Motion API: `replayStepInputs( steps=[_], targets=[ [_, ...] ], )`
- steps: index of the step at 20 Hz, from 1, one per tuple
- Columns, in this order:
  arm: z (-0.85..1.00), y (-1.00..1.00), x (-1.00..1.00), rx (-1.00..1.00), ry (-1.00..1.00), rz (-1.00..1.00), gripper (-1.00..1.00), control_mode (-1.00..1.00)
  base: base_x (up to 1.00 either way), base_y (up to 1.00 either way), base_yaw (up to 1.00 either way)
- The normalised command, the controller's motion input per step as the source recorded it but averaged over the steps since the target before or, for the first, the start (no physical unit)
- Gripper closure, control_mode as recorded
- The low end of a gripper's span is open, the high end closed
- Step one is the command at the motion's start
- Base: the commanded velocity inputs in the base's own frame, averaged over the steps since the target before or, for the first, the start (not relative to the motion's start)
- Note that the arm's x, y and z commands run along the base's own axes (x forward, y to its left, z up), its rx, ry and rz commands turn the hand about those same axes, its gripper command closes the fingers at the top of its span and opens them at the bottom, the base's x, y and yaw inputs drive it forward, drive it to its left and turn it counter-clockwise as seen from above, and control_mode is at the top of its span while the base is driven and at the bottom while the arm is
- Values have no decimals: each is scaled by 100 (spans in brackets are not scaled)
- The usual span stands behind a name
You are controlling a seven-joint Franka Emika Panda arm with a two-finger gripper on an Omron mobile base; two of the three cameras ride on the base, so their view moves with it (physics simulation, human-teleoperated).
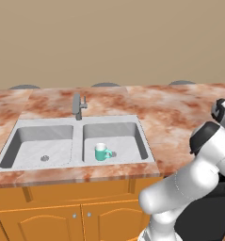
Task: Place the cup in the left basin and the mug in the right basin of the sink.
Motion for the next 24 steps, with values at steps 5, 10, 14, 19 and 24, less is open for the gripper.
replayStepInputs(
  steps=[5,10,14,19,24],
  targets=[
    [7,-6,2,0,0,0,-100,-100,0,0,0],
    [1,-6,15,0,0,0,-100,-100,0,0,0],
    [0,-8,17,0,0,0,-100,-100,0,0,0],
    [-4,-14,14,0,0,1,-100,-100,0,0,0],
    [-7,-17,16,0,0,2,-100,-100,0,0,0]
  ],
)
